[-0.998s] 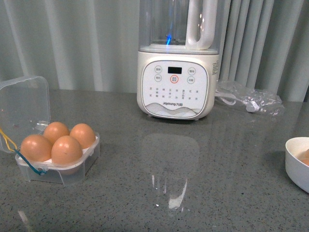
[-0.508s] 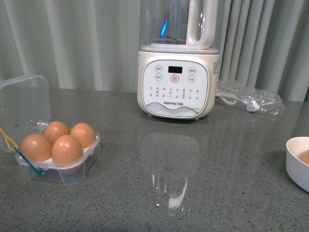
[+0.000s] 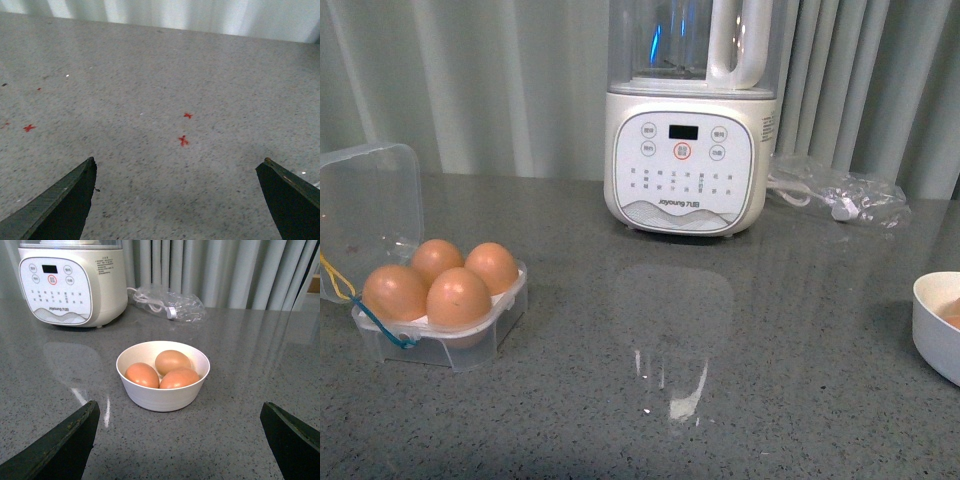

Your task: Put egg into box

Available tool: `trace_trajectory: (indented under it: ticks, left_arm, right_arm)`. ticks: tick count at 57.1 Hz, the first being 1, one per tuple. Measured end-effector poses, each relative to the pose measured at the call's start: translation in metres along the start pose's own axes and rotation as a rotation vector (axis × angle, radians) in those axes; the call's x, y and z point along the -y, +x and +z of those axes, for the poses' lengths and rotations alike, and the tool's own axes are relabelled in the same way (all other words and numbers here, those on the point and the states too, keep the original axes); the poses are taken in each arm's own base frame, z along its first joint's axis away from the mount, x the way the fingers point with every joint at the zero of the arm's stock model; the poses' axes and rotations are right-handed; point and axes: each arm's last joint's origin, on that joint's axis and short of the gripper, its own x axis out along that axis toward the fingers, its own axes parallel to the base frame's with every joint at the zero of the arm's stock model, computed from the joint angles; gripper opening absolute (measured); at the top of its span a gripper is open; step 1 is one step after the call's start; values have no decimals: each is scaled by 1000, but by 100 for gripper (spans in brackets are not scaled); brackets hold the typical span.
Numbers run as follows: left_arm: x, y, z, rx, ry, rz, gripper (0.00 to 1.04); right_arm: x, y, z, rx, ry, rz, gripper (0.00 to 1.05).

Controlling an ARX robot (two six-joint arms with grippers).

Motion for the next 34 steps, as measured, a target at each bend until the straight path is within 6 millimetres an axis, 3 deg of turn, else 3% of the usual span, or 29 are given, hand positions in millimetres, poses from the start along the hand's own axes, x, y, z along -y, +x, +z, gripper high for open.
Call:
trace_trajectory:
  ticks: [20,34]
  left_arm:
    - [44,-1,8,36,-47,-147,98]
    - [107,-33,-17,-16,133,-356,98]
  right_arm:
    - [0,0,0,0,0,0,98]
    - [0,0,0,0,0,0,98]
